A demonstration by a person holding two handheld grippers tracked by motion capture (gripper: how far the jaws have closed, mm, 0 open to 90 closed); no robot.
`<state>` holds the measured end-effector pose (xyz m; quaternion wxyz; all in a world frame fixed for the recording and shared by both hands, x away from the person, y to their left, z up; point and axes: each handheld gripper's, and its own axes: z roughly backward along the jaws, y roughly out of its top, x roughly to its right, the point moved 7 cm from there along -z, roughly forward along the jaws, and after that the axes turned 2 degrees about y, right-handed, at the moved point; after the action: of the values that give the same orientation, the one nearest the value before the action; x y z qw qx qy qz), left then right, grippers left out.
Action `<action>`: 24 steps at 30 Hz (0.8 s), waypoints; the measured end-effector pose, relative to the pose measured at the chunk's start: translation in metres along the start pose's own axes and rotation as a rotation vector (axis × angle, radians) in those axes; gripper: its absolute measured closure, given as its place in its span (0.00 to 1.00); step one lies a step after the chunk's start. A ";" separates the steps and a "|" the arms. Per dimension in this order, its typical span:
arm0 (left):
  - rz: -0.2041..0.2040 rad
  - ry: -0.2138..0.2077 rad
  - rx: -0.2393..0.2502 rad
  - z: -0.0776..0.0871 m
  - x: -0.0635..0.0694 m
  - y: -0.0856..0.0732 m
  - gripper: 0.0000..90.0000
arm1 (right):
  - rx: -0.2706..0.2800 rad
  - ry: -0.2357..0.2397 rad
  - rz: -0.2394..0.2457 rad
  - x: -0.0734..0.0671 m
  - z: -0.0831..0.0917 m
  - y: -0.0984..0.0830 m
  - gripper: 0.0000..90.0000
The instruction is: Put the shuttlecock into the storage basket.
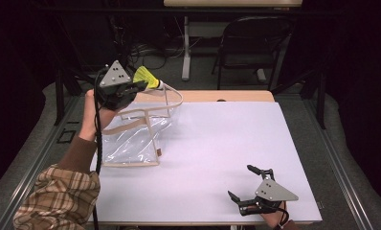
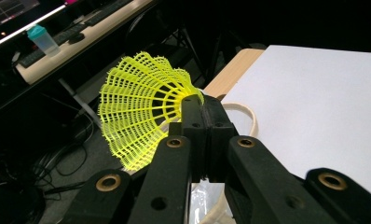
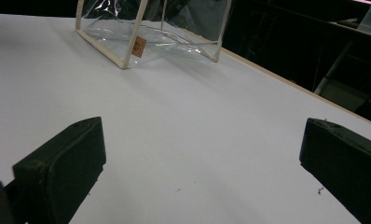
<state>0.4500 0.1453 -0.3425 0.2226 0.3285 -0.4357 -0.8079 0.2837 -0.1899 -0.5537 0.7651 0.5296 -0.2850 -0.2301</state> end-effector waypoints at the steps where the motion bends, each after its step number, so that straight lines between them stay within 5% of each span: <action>1: -0.001 0.004 -0.003 0.001 -0.001 -0.001 1.00 | -0.001 0.000 0.000 0.000 0.000 0.000 0.00; 24: 0.028 0.053 -0.015 0.014 -0.020 -0.011 1.00 | 0.000 -0.002 0.001 0.000 0.000 0.000 0.00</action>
<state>0.4531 0.1716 -0.3392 0.2478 0.3420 -0.4280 -0.7990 0.2840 -0.1898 -0.5538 0.7648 0.5293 -0.2862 -0.2303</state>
